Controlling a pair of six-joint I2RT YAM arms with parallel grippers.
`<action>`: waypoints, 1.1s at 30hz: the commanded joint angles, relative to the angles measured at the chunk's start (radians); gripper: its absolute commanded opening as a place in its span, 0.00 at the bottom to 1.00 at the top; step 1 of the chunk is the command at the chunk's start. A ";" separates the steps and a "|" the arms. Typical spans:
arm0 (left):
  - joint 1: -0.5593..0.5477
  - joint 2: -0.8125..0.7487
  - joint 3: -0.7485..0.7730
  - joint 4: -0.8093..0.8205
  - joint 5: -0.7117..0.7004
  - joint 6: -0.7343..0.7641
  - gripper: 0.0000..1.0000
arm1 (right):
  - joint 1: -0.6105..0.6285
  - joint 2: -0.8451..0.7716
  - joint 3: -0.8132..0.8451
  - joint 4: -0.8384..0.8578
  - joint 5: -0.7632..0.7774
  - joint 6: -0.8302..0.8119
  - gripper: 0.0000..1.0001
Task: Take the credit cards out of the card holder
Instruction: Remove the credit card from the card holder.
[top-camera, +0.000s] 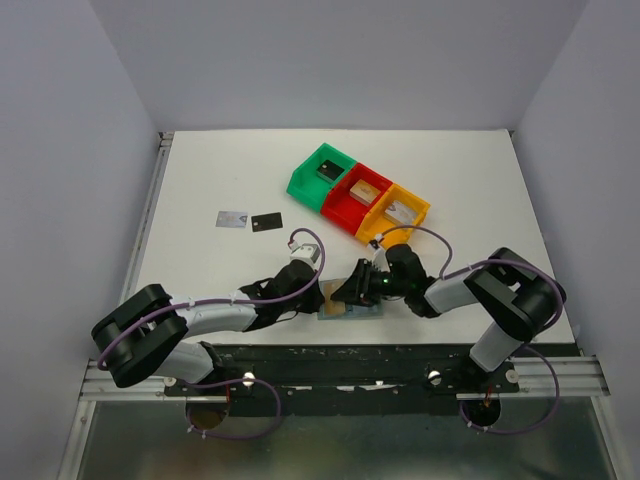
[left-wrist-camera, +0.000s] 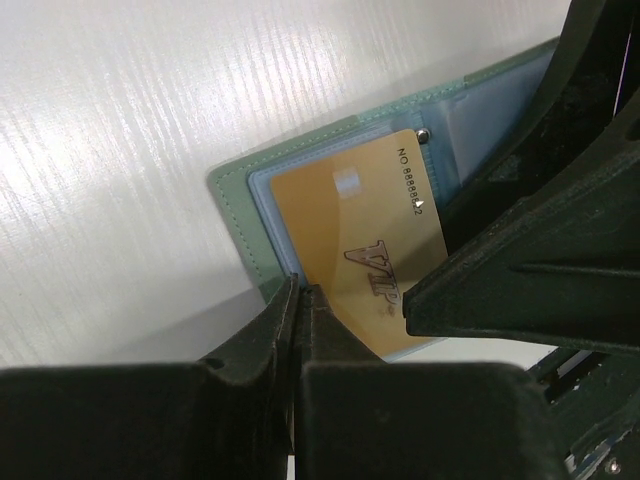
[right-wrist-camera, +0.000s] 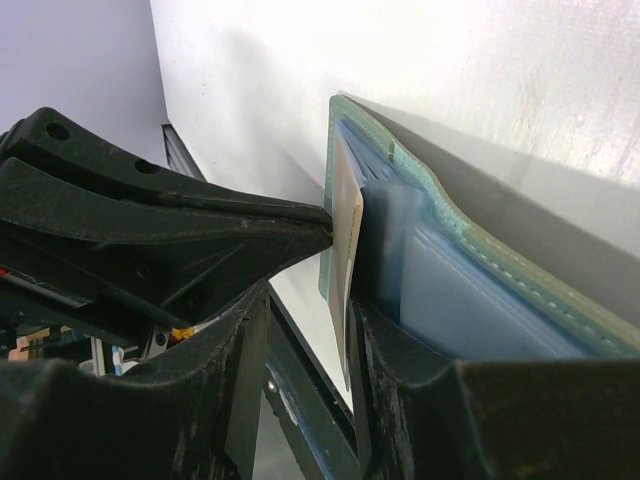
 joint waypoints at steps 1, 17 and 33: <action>-0.010 0.014 -0.021 0.016 0.041 0.010 0.08 | 0.002 0.028 0.040 0.015 -0.031 -0.005 0.44; -0.011 -0.020 -0.036 0.051 0.047 0.025 0.09 | 0.005 0.073 0.091 -0.022 -0.071 -0.014 0.44; -0.011 -0.055 -0.042 -0.008 -0.011 -0.001 0.29 | 0.005 -0.041 0.095 -0.195 -0.021 -0.088 0.43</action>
